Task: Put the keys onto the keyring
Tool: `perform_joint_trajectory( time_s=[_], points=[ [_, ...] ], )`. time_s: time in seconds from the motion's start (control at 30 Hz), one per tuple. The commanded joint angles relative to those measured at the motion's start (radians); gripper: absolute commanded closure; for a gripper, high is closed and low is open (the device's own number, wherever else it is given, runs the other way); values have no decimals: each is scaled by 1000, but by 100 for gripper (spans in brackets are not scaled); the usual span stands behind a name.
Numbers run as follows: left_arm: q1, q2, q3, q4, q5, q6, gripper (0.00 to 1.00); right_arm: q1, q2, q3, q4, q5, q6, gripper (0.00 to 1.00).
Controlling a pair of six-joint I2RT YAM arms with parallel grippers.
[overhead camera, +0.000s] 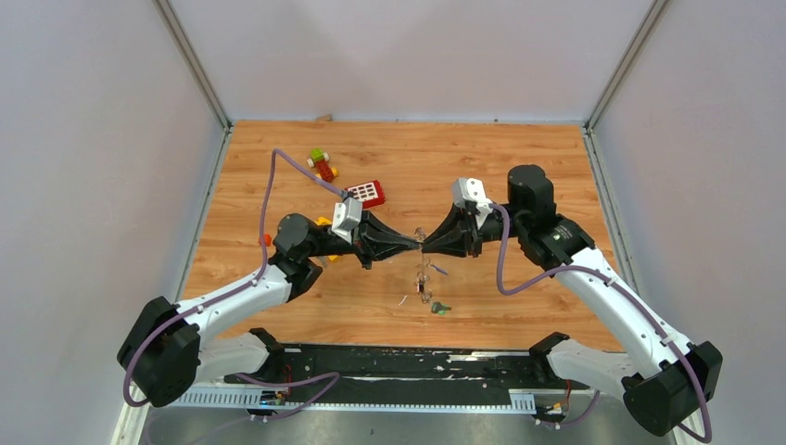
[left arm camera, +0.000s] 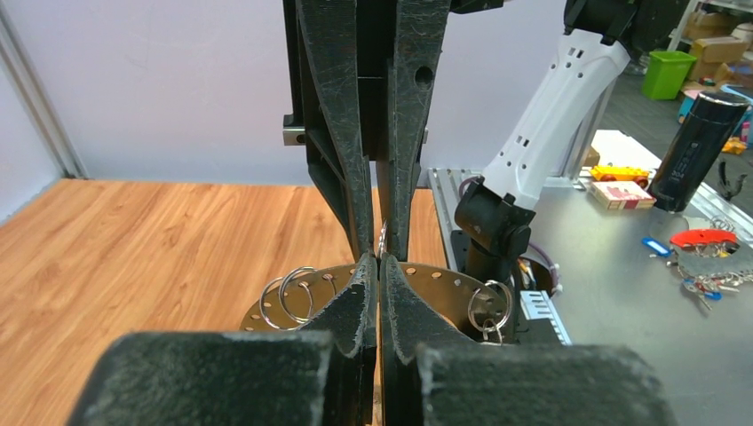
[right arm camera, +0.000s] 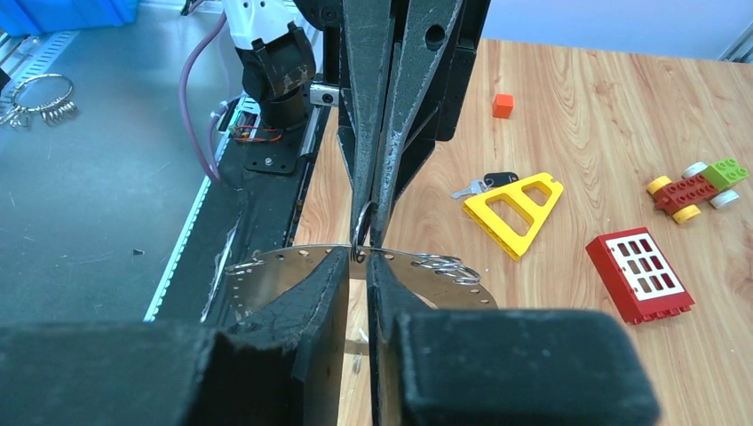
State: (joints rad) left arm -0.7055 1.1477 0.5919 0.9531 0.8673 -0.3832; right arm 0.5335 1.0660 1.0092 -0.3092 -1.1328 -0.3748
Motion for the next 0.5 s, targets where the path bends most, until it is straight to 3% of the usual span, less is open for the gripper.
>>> perform_joint_trajectory(
  time_s=[0.0,0.47],
  points=[
    [-6,1,3,32,-7,26,100,14,-2,46,24,6,-2,87],
    [-8,-5,0,10,-8,42,100,14,-18,51,6,32,-24,93]
  ],
)
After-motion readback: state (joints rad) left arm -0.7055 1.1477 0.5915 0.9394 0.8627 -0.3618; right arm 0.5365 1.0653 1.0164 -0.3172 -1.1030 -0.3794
